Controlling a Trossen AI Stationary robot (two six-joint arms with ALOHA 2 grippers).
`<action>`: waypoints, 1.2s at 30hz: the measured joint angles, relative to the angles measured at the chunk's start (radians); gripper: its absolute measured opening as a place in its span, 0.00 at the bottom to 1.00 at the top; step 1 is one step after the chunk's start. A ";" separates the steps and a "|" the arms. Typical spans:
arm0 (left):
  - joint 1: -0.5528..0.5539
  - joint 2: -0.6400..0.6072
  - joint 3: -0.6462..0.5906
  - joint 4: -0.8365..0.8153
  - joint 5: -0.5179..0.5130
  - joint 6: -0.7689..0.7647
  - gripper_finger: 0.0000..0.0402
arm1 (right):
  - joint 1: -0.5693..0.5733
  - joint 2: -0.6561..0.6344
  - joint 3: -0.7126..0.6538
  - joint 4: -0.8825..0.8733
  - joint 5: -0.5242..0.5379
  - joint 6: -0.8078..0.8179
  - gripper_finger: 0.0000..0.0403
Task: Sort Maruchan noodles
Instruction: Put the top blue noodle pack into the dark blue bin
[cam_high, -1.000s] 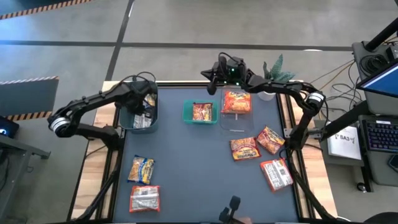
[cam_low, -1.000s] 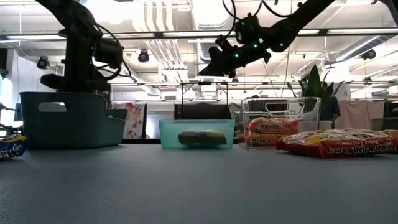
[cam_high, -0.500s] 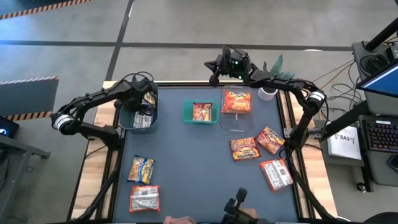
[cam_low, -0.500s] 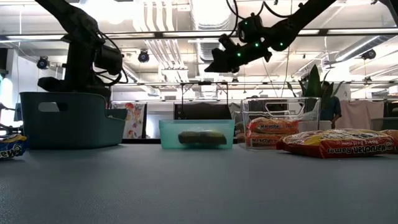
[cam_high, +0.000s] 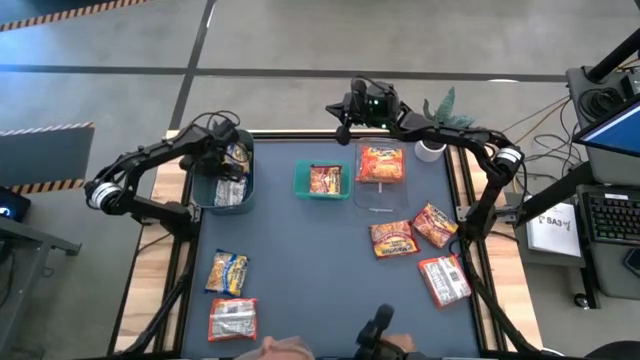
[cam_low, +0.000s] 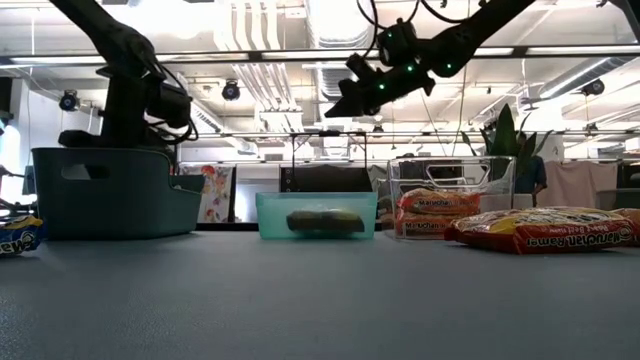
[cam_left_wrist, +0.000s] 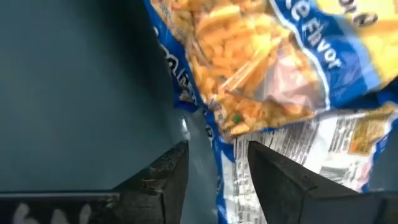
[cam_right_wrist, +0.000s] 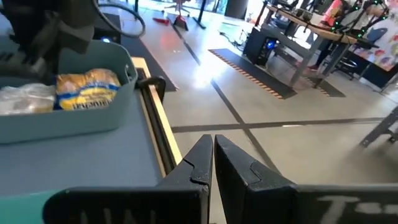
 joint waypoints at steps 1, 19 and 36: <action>0.009 0.000 0.000 0.008 0.019 0.000 0.37 | -0.004 0.000 0.000 0.000 0.003 -0.006 0.02; 0.007 0.010 -0.018 0.011 0.064 -0.073 0.36 | -0.073 0.000 0.229 -0.011 0.001 0.435 0.02; 0.010 0.009 -0.012 0.000 0.158 -0.052 0.33 | -0.068 -0.001 0.504 -0.234 0.011 0.500 0.02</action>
